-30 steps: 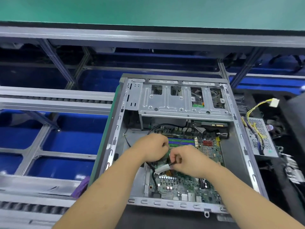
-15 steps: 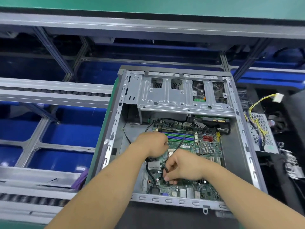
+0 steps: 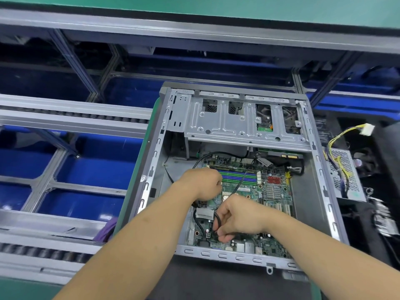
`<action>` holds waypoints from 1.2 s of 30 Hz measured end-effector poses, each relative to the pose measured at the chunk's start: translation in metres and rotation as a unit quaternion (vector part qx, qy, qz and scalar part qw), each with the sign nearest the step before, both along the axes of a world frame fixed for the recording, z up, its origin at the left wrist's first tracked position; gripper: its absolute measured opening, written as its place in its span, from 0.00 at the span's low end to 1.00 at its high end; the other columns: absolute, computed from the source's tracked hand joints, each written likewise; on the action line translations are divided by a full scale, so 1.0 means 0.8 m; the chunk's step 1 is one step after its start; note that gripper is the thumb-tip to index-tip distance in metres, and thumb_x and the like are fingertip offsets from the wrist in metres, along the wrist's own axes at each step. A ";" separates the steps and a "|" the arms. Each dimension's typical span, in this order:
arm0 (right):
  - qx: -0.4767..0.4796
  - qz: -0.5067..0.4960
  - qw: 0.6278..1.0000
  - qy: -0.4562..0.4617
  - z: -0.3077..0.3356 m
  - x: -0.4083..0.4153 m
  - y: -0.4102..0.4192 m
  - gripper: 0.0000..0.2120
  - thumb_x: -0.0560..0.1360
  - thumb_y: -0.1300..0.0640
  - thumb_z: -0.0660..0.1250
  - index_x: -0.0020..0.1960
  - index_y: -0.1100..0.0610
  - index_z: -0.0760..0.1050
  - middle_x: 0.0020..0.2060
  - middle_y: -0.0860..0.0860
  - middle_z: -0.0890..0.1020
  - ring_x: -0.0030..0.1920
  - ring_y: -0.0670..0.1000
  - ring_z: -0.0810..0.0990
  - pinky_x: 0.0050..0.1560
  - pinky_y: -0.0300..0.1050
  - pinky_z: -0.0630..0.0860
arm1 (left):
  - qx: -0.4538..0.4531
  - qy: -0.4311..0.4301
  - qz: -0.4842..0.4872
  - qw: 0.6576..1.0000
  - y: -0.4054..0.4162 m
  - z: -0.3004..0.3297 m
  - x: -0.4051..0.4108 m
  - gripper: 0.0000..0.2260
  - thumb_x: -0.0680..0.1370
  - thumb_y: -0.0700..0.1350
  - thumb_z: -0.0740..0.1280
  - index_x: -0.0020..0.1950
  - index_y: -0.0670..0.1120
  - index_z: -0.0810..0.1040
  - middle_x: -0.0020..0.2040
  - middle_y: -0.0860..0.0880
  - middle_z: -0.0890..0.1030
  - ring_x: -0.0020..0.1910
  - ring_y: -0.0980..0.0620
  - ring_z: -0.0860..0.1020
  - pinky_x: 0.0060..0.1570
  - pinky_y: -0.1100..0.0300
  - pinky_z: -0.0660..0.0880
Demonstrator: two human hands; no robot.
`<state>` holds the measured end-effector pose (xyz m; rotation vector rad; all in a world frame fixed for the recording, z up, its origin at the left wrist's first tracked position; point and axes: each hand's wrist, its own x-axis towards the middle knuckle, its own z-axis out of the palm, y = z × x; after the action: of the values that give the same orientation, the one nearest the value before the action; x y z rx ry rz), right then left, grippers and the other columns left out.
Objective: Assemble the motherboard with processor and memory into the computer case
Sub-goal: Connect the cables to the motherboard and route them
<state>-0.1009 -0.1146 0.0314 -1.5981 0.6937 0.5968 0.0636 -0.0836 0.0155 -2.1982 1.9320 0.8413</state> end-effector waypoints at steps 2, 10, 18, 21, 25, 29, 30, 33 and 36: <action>-0.045 0.027 0.999 0.006 -0.003 0.003 0.002 0.02 0.75 0.67 0.73 0.45 0.62 0.82 0.35 0.54 0.86 0.35 0.47 0.85 0.43 0.40 0.82 | -0.002 0.001 0.002 1.000 0.000 0.000 0.000 0.09 0.80 0.48 0.58 0.47 0.46 0.76 0.47 0.48 0.79 0.47 0.45 0.77 0.39 0.56 0.68; -0.160 0.129 0.978 0.023 -0.013 0.011 0.012 0.09 0.73 0.61 0.75 0.35 0.54 0.80 0.36 0.49 0.87 0.34 0.43 0.83 0.37 0.37 0.79 | -0.008 0.004 0.009 1.000 0.000 0.004 -0.002 0.09 0.80 0.47 0.58 0.45 0.47 0.75 0.43 0.49 0.77 0.43 0.47 0.74 0.33 0.58 0.62; -0.133 0.105 0.985 0.030 -0.021 0.012 0.017 0.02 0.73 0.65 0.75 0.43 0.64 0.83 0.39 0.56 0.87 0.34 0.47 0.84 0.44 0.43 0.84 | -0.001 0.002 0.012 1.000 0.000 0.006 -0.002 0.10 0.80 0.47 0.57 0.46 0.46 0.77 0.43 0.49 0.77 0.42 0.47 0.74 0.34 0.58 0.64; -0.128 0.100 0.986 0.037 -0.022 0.013 0.018 0.05 0.73 0.66 0.74 0.47 0.68 0.83 0.37 0.54 0.86 0.31 0.43 0.83 0.36 0.35 0.79 | 0.002 0.002 0.009 1.000 0.000 0.007 -0.003 0.11 0.80 0.47 0.57 0.47 0.45 0.77 0.43 0.48 0.78 0.42 0.47 0.74 0.35 0.58 0.65; -0.161 0.119 0.979 0.033 -0.022 0.016 0.019 0.03 0.73 0.64 0.75 0.44 0.63 0.83 0.39 0.54 0.88 0.33 0.45 0.82 0.41 0.41 0.82 | 0.000 0.001 0.006 1.000 0.000 0.008 -0.003 0.10 0.80 0.47 0.57 0.45 0.46 0.75 0.42 0.49 0.76 0.41 0.47 0.74 0.35 0.58 0.66; -0.187 0.136 0.973 0.032 -0.022 0.017 0.020 0.03 0.71 0.62 0.76 0.44 0.61 0.84 0.40 0.54 0.87 0.33 0.46 0.80 0.37 0.40 0.79 | 0.001 0.002 0.005 1.000 0.000 0.008 -0.003 0.10 0.81 0.46 0.57 0.43 0.46 0.73 0.40 0.49 0.74 0.40 0.47 0.73 0.33 0.58 0.64; -0.195 0.142 0.970 0.032 -0.022 0.018 0.021 0.03 0.71 0.61 0.76 0.44 0.60 0.84 0.40 0.53 0.87 0.33 0.46 0.79 0.37 0.40 0.79 | 0.001 0.003 0.006 1.000 0.000 0.008 -0.003 0.09 0.80 0.46 0.57 0.43 0.47 0.73 0.40 0.49 0.74 0.40 0.47 0.73 0.33 0.58 0.63; -0.216 0.159 0.963 0.022 -0.020 0.020 0.022 0.04 0.70 0.60 0.76 0.44 0.59 0.84 0.37 0.50 0.86 0.33 0.45 0.78 0.35 0.39 0.78 | 0.004 0.008 0.007 1.000 0.001 0.008 -0.003 0.09 0.81 0.47 0.57 0.43 0.47 0.73 0.40 0.50 0.75 0.41 0.47 0.73 0.33 0.58 0.64; -0.229 0.169 0.959 0.009 -0.018 0.020 0.024 0.04 0.70 0.60 0.76 0.44 0.59 0.84 0.32 0.47 0.82 0.29 0.43 0.75 0.31 0.35 0.74 | 0.007 0.009 0.004 1.000 0.000 0.009 -0.003 0.10 0.81 0.47 0.58 0.46 0.46 0.76 0.44 0.48 0.77 0.43 0.47 0.75 0.36 0.58 0.67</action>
<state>-0.0849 -0.0956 0.0172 -2.1731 0.6020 0.7355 0.0614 -0.0833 0.0227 -2.1994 1.9209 0.8760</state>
